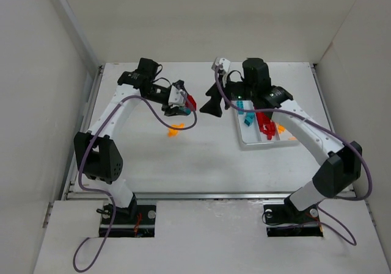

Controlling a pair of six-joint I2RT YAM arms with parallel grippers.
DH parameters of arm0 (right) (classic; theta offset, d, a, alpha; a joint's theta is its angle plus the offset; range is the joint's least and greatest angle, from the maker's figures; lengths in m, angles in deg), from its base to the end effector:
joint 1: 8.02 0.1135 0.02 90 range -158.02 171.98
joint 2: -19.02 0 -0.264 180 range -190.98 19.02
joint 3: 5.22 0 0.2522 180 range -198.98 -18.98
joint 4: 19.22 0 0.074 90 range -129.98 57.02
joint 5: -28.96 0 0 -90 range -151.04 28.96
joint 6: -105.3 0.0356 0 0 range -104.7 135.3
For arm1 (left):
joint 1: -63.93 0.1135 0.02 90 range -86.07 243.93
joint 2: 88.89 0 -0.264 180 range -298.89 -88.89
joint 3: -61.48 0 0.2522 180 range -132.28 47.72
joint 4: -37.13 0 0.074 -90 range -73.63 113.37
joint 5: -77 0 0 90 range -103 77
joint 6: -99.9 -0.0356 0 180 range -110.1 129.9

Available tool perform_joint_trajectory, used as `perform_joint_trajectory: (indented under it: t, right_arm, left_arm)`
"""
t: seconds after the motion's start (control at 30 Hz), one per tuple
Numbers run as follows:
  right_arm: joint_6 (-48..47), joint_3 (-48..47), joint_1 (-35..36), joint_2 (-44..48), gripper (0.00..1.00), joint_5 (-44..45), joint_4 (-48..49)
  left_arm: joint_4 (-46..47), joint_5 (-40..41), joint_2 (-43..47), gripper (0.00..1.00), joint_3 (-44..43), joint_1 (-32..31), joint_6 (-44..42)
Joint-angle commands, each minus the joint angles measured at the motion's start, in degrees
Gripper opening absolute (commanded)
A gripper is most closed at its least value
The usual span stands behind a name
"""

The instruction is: Sort the legos into containers by color

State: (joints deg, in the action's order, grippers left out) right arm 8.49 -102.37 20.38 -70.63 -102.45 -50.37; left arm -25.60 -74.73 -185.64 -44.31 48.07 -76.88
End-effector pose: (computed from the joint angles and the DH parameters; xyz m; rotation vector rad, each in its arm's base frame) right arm 0.3061 0.1923 0.3700 -1.0427 1.7025 0.9569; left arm 0.3319 -0.1269 0.3421 1.7810 0.9307 -0.5848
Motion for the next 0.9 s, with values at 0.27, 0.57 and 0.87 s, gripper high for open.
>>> perform_joint_trajectory:
  t: [0.27,0.57,0.87]
  right_arm:
    - [-15.7,0.2,8.0,2.2,0.73,5.1,2.4]
    - [-15.7,-3.3,9.7,-1.9,0.54,2.7,2.4]
    - [-14.1,-3.4,11.4,-3.1,0.35,1.4,3.7]
  left_arm:
    - [-10.9,-9.9,4.7,0.00,2.6,-1.7,-7.7]
    - [-10.9,-11.7,6.4,0.00,3.7,-1.7,-6.0]
    - [-10.4,-12.2,6.4,0.00,4.8,-1.7,-5.4]
